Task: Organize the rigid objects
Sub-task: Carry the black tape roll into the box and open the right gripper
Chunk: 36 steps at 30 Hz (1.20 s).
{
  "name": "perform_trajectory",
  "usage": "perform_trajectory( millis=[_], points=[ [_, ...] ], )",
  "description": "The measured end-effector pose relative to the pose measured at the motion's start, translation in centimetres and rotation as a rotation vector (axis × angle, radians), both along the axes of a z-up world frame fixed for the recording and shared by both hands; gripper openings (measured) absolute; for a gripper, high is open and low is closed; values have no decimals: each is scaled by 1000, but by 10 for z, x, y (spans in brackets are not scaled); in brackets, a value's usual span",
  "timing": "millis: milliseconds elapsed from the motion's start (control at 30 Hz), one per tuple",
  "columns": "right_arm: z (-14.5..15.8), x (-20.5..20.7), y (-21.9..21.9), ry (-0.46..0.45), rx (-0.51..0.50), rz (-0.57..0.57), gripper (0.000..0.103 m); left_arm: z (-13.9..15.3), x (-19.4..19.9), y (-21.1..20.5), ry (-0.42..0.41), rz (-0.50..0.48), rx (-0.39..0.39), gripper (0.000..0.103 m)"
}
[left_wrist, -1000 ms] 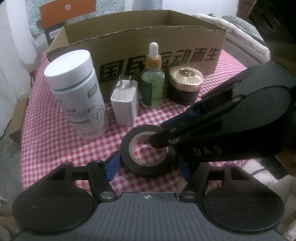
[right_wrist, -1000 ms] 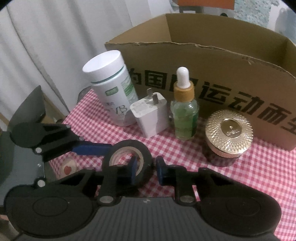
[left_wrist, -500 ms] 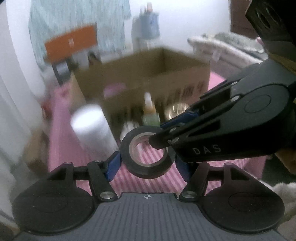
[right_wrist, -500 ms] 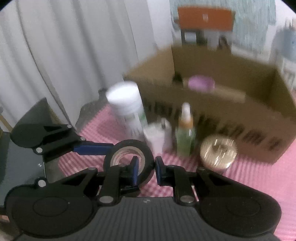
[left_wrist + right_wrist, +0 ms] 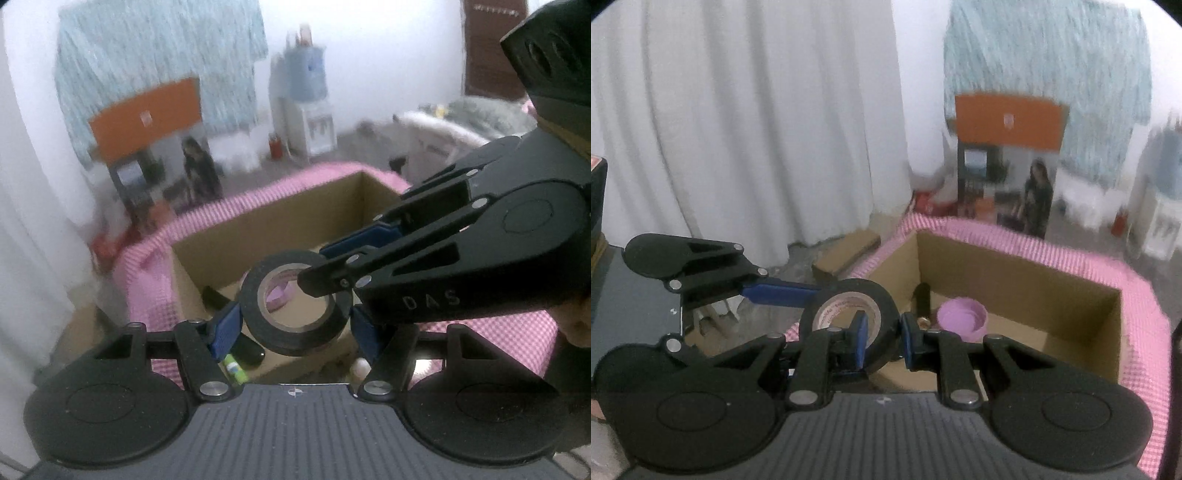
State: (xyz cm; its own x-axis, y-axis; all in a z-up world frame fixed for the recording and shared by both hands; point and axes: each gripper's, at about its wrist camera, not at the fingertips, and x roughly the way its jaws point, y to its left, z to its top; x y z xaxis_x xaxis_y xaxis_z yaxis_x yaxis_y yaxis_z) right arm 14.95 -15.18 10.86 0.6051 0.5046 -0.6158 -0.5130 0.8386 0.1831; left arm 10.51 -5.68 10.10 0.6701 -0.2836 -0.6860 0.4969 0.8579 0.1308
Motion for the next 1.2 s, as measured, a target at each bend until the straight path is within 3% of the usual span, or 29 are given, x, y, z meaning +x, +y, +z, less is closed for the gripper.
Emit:
perform_trajectory(
  millis=[233,400,700,1200],
  points=[
    [-56,101,-18,327,6,-19,21,-53,106,0,421,34,-64,65],
    [-91,128,-16,444,-6,-11,20,-90,131,0,548,92,-36,65],
    [-109,145,-10,481,-21,-7,20,-92,138,-3,534,84,-7,63],
    [-97,139,-31,460,-3,-61,21,-85,148,-20,488,51,54,63]
  ],
)
